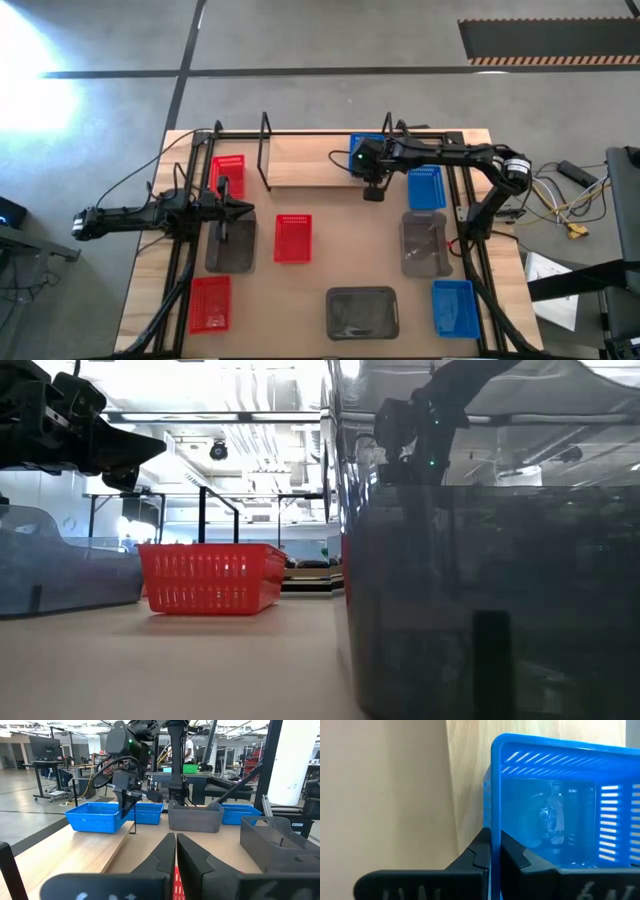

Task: Stack baskets on shelf by color
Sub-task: Put the middle left blue bin on the shelf, then put the middle right red bin on the shelf

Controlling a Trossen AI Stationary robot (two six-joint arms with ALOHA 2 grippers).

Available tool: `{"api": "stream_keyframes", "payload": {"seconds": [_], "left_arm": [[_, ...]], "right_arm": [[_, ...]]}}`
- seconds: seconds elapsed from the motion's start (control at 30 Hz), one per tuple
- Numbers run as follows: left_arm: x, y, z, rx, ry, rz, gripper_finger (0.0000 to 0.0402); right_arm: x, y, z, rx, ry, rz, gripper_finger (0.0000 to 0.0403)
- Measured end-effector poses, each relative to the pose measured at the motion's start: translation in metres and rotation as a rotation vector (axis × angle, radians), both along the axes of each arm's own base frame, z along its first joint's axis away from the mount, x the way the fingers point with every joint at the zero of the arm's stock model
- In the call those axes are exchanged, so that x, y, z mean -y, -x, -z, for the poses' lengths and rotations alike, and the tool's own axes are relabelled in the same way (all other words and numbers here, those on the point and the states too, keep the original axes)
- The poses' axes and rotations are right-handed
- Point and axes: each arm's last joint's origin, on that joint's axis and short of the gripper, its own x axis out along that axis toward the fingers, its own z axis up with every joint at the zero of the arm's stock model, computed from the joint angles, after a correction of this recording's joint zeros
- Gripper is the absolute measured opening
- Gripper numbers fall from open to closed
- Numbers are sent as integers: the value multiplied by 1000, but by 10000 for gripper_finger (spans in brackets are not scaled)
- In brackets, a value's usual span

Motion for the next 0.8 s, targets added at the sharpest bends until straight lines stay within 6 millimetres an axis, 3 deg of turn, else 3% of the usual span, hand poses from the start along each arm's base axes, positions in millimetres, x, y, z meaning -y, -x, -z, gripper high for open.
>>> {"api": "stream_keyframes", "payload": {"seconds": [0.37, 0.6, 0.8], "left_arm": [[0, 0, 0, 0, 0, 0, 0], [0, 0, 0, 0, 0, 0, 0], [0, 0, 0, 0, 0, 0, 0]], "right_arm": [[1, 4, 8, -13, -1, -2, 18], [1, 5, 11, -40, 24, -33, 77], [2, -3, -12, 8, 58, -40, 130]]}}
